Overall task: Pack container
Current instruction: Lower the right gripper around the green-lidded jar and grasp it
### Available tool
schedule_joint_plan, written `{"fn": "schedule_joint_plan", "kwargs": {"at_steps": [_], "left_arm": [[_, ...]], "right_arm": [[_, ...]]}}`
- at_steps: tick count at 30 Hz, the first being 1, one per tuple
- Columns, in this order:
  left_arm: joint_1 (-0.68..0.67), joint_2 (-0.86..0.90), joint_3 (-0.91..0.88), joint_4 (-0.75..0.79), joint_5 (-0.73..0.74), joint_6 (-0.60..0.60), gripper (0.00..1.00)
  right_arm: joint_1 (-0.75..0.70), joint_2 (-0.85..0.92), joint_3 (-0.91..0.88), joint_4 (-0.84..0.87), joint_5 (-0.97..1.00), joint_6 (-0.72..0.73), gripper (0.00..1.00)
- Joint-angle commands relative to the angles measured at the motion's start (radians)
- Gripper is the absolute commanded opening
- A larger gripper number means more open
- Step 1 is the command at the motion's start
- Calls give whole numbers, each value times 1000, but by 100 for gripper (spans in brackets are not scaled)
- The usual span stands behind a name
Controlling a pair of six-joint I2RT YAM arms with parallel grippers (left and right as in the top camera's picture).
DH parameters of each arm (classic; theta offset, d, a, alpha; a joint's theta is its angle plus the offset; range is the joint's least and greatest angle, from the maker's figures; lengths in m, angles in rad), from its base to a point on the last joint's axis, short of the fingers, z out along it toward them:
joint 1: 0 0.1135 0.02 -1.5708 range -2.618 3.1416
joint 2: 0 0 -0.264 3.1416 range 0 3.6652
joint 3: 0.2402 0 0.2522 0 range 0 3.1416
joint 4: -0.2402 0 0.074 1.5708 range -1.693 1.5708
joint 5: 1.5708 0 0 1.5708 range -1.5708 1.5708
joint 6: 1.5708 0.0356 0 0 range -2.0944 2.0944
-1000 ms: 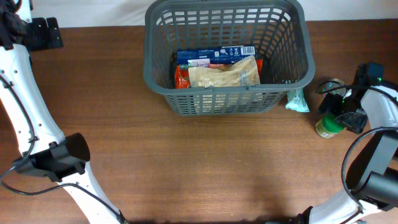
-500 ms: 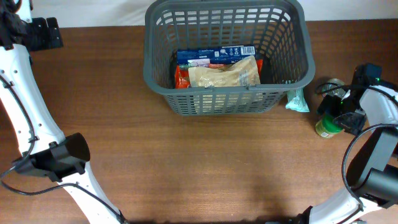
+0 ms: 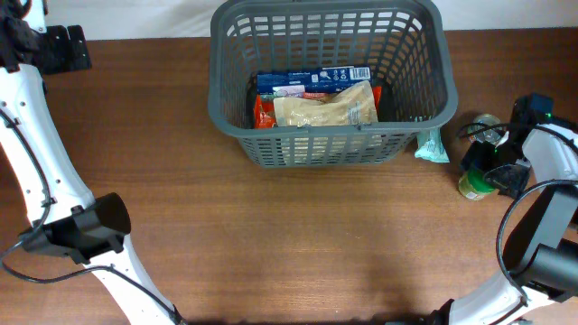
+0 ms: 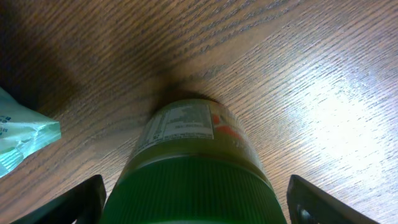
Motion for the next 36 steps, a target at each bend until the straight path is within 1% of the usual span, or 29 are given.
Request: {"fn": "schedule_joint_plan", "kwargs": {"at_steps": [1, 4, 6, 9, 12, 16, 17, 22, 24, 32, 36], "left_arm": [[3, 6, 3, -2, -4, -10, 99], [3, 6, 3, -2, -4, -10, 99], [3, 6, 3, -2, -4, -10, 99], [3, 6, 3, -2, -4, -10, 99], [3, 6, 3, -2, -4, -10, 99], [3, 6, 3, -2, -4, -10, 99], [3, 6, 3, -2, -4, -10, 99], [3, 6, 3, -2, -4, -10, 99], [3, 6, 3, -2, -4, -10, 99], [3, 6, 3, -2, -4, -10, 99], [3, 6, 3, -2, -4, -10, 99]], "right_arm": [[1, 12, -21, 8, -9, 8, 85], [1, 12, -40, 30, -9, 9, 84], [1, 12, -59, 44, -9, 10, 79], [1, 12, -87, 60, -9, 17, 78], [1, 12, -89, 67, -9, 17, 71], [0, 12, -89, 69, -9, 16, 67], [0, 12, -89, 73, -9, 16, 67], [0, 12, -88, 82, -9, 16, 82], [0, 12, -88, 83, -10, 16, 85], [0, 12, -71, 100, -10, 16, 86], [0, 12, -71, 121, -9, 16, 83]]}}
